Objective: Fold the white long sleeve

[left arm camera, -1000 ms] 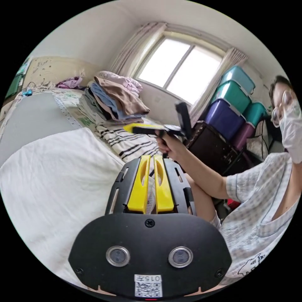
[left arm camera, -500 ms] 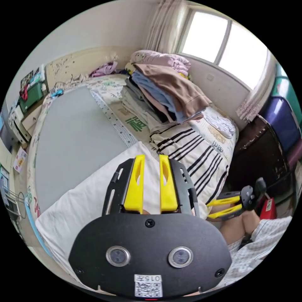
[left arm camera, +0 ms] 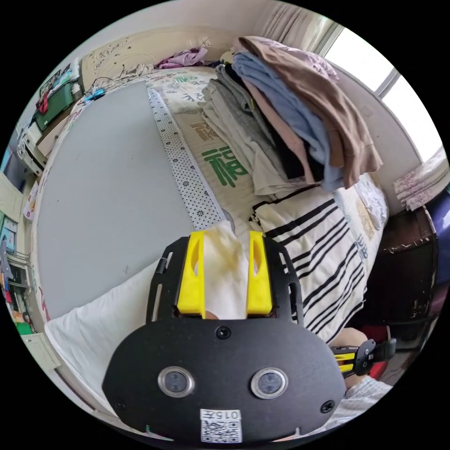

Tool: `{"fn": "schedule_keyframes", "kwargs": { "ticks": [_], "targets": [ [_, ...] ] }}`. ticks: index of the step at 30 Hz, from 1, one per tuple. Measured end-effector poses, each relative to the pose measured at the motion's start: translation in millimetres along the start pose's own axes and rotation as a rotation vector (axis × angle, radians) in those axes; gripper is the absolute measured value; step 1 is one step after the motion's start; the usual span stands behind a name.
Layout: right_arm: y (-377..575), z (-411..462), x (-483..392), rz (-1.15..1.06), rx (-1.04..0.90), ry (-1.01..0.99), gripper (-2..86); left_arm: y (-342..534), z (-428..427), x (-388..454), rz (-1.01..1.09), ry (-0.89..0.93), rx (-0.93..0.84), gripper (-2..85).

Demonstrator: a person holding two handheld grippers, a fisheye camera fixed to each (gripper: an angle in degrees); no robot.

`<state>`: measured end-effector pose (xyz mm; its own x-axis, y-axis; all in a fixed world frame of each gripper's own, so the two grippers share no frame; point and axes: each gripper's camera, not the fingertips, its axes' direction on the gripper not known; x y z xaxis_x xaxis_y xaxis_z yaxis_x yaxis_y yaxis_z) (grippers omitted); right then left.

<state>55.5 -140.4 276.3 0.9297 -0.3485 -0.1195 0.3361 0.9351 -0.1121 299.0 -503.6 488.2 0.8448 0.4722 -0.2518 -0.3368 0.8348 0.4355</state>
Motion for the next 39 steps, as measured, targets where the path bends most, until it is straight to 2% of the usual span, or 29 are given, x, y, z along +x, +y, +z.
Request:
{"fn": "schedule_keyframes", "kwargs": {
  "ticks": [3, 5, 10, 16, 18, 21, 27, 33, 36, 39],
  "targets": [
    [-5.3, -11.8, 7.0, -0.008, -0.004, -0.013, 1.9, -1.9, -5.3, -0.1, -0.029, -0.05, 0.011, 3.5],
    [-2.7, -28.3, 14.3, 0.006, 0.041, -0.042, 1.0, -0.8, -15.9, -0.4, -0.028, -0.031, 0.041, 1.6],
    [16.1, -88.2, 36.8, 0.062, 0.205, -0.118, -0.1, 0.6, -69.3, -3.4, -0.027, 0.033, 0.147, 0.1],
    [43.2, -172.8, 35.4, 0.044, 0.388, -0.017, -0.1, -1.8, -155.9, -21.3, -0.057, 0.26, 0.302, -0.1],
    [59.5, -207.5, 36.4, -0.008, 0.504, -0.094, -0.1, 0.5, -193.6, -29.0, -0.029, 0.343, 0.368, -0.1],
    [60.4, -217.9, 21.5, -0.149, 0.556, -0.265, -0.1, 12.8, -233.2, -52.2, 0.013, 0.407, 0.413, 0.0],
    [-2.5, -140.5, -92.9, -0.456, 0.367, -0.43, -0.1, 76.9, -280.9, -155.5, -0.053, 0.463, 0.463, -0.1],
    [-65.4, -16.9, -209.1, -0.59, 0.169, -0.558, -0.1, 166.2, -299.7, -285.8, -0.234, 0.491, 0.534, -0.3],
    [-89.0, 49.0, -253.8, -0.637, 0.085, -0.573, -0.2, 194.2, -292.7, -333.0, -0.313, 0.403, 0.474, -0.3],
    [-108.8, 116.0, -283.2, -0.642, -0.04, -0.627, -0.2, 216.6, -277.7, -369.5, -0.375, 0.41, 0.443, -0.2]
  ]
}}
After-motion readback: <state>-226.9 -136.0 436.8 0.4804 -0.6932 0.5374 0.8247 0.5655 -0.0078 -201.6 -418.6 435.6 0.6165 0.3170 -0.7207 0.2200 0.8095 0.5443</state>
